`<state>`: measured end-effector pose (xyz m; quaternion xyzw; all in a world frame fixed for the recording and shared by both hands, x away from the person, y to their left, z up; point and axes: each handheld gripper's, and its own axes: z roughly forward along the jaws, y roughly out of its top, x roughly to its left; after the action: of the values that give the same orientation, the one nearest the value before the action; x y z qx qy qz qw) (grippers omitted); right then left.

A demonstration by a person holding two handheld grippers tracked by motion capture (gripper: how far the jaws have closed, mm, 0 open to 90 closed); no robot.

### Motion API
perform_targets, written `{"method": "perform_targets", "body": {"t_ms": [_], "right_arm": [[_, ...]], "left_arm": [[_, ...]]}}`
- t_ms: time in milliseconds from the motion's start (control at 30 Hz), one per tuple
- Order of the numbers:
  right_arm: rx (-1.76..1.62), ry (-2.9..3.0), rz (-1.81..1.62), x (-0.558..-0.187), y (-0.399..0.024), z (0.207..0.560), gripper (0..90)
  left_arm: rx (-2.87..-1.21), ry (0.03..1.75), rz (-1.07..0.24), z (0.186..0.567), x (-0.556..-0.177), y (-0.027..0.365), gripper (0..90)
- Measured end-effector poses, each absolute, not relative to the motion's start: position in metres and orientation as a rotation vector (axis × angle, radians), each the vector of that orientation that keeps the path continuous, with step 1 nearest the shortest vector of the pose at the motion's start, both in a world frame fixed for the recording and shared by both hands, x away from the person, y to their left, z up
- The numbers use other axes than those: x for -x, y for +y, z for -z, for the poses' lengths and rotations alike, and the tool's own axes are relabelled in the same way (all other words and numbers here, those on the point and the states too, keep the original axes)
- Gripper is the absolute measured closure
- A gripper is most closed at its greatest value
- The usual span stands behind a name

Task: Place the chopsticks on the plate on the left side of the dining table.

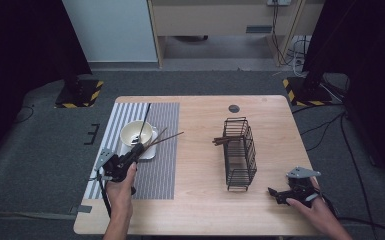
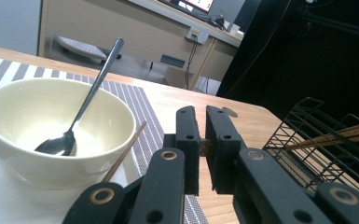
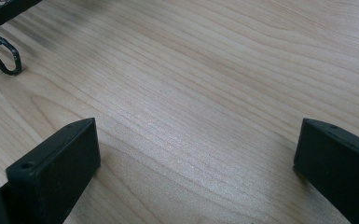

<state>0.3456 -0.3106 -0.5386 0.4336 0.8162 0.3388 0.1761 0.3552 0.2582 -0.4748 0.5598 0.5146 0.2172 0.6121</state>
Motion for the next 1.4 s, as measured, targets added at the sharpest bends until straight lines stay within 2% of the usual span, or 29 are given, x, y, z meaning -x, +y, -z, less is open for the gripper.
{"method": "perform_targets", "body": {"t_ms": [867,1233,1400], "right_arm": [[-1.230,2.312,-0.960,-0.345,-0.311,0.539,0.2],[-1.229,2.312,-0.960,-0.345,-0.311,0.539,0.2],[-1.230,2.312,-0.960,-0.345,-0.311,0.539,0.2]], "left_arm": [[-1.235,1.247,-0.535,0.480,-0.349,0.290,83.8],[-1.281,1.260,-0.557,0.484,-0.343,0.292,83.8],[-1.353,1.258,-0.544,0.487,-0.337,0.292,83.8]]}}
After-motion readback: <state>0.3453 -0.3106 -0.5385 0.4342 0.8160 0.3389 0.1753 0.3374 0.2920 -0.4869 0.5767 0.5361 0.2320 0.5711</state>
